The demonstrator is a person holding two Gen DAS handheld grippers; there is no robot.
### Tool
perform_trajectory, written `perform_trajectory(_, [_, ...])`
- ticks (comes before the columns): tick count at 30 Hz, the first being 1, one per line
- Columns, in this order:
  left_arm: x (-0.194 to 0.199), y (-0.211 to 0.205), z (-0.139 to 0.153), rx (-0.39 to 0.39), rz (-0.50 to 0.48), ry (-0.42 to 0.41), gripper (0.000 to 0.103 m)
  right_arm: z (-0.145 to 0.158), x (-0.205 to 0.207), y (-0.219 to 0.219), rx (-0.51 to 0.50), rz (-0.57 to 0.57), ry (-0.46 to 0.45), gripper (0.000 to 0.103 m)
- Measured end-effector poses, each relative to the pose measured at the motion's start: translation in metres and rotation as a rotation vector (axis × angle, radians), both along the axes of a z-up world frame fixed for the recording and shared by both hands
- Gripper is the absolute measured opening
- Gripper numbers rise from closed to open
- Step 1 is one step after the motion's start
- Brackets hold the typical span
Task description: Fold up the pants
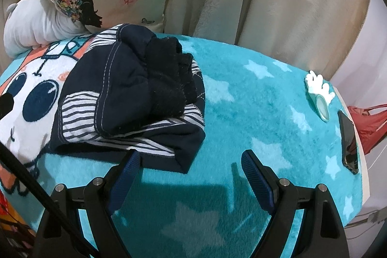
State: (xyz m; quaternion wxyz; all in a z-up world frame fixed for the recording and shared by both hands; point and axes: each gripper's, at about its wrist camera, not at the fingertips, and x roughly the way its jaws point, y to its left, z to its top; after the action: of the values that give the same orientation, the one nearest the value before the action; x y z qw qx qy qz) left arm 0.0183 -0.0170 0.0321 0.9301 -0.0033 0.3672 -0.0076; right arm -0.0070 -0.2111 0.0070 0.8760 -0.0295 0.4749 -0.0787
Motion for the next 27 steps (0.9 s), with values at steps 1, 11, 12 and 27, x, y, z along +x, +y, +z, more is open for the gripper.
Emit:
perform_trajectory(1, [0.0, 0.0, 0.0, -0.001, 0.0, 0.0, 0.103, 0.0, 0.0, 0.0, -0.003, 0.002, 0.002, 0.088])
perform_trajectory(11, [-0.001, 0.003, -0.002, -0.002, 0.004, -0.003, 0.103, -0.003, -0.001, 0.004, -0.025, 0.016, 0.008, 0.088])
perform_trajectory(12, [0.0, 0.003, -0.002, -0.002, 0.003, -0.003, 0.103, -0.002, -0.001, 0.004, -0.026, 0.016, 0.008, 0.088])
perform_trajectory(27, [-0.013, 0.0, 0.02, -0.036, -0.055, -0.12, 0.103, -0.003, 0.0, 0.003, -0.027, 0.02, 0.01, 0.088])
